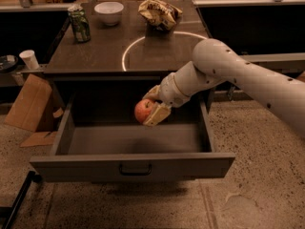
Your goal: Pick apple from top drawer and place on counter
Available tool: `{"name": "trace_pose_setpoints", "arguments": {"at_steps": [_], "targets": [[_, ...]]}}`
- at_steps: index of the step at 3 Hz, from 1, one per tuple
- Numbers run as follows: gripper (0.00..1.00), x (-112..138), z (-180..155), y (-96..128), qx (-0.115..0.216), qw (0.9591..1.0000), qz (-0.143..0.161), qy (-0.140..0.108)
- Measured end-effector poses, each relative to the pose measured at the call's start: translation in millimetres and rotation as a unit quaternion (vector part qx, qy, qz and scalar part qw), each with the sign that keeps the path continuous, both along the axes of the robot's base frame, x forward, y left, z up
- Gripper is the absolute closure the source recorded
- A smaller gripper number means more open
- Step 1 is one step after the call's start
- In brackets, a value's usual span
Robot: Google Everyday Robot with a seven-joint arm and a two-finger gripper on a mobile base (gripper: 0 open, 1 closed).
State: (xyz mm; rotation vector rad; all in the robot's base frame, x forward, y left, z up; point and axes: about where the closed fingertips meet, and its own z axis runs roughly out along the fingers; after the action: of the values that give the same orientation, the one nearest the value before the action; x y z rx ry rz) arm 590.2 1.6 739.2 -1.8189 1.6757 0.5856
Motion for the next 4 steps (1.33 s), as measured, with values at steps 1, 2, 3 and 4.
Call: {"name": "trace_pose_setpoints", "arguments": {"at_steps": [1,2,3,4], "targets": [[1.00,0.0,0.3,0.1,0.000,1.0000,0.000,0.000],[1.00,1.5,24.6,3.9,0.010,0.9999,-0.001,-0.008],[1.00,8.1,72.2,3.0,0.030,0.9993,-0.010,-0.022],[1.00,27.4,105.5,-1.2,0.048,0.9976,-0.036,-0.034]]}}
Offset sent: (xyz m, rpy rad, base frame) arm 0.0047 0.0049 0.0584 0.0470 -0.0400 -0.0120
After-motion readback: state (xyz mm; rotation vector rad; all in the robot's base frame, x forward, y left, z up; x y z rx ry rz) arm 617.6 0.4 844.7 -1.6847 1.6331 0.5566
